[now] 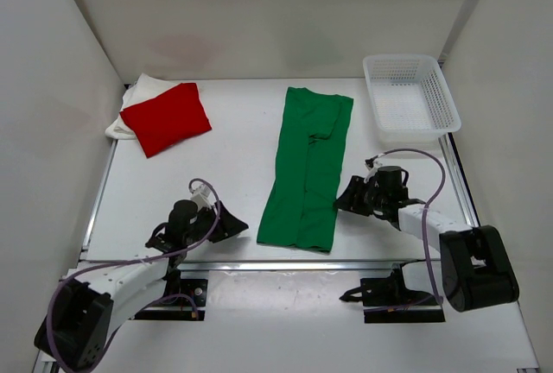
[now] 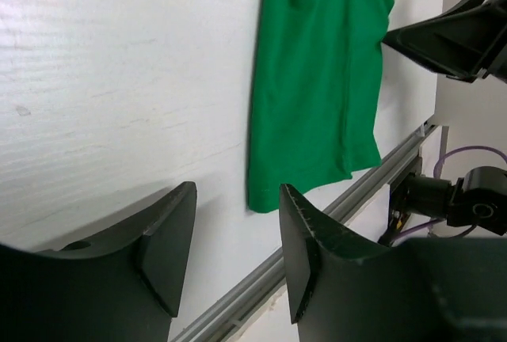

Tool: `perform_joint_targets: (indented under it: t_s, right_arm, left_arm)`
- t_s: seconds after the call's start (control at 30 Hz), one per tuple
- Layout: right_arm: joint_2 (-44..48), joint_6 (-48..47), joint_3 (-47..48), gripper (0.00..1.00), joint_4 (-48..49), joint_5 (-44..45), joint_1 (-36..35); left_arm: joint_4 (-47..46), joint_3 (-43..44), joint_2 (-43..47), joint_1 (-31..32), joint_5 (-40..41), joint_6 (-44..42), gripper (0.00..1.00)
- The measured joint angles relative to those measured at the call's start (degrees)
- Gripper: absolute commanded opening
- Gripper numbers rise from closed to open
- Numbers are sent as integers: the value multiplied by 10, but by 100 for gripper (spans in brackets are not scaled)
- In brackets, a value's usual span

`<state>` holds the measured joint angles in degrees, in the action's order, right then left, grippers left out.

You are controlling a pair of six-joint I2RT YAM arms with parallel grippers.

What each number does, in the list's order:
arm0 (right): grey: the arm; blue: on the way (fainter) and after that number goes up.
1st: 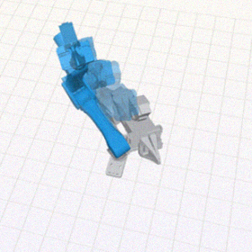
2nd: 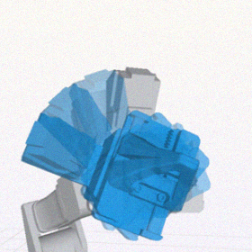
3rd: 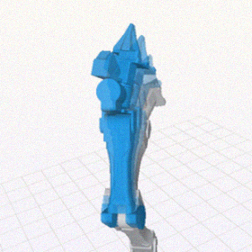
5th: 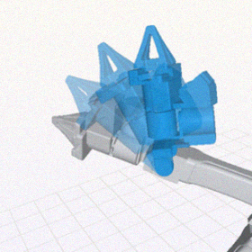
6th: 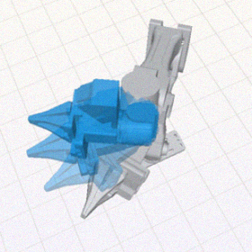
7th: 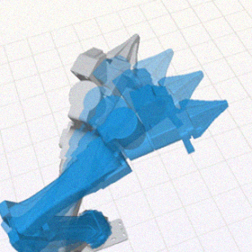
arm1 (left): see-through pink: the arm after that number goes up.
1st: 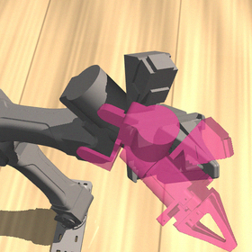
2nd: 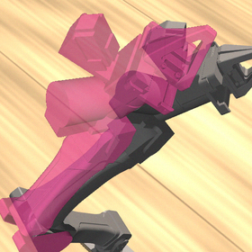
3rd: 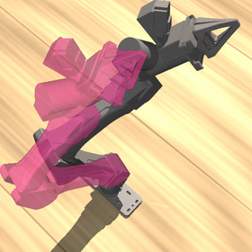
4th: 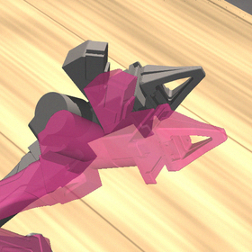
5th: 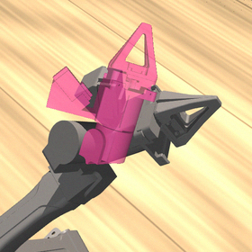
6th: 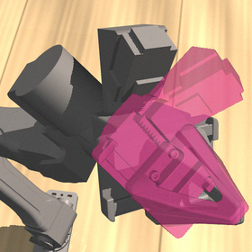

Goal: Fold and stack the t-shirts
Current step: Grab the bottom of the folded rectangular tshirt with both arms

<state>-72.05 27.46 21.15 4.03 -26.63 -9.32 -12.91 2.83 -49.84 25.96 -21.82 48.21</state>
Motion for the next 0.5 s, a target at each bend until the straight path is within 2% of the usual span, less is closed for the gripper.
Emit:
perform_joint_targets:
  t_s: [0.07,0.17,0.37,0.5]
  right_arm:
    - [20,-6,1,47,-13,12,-12]
    - [57,-7,-1,45,-50,30,-32]
    - [186,22,-45,44,-114,76,-108]
    - [257,70,-88,44,-151,94,-165]
  left_arm:
    - [9,1,19,-1,4,-2,56]
    - [24,20,6,14,15,-11,56]
    - [13,86,-129,82,26,-33,52]
    - [0,105,-181,102,22,-41,43]
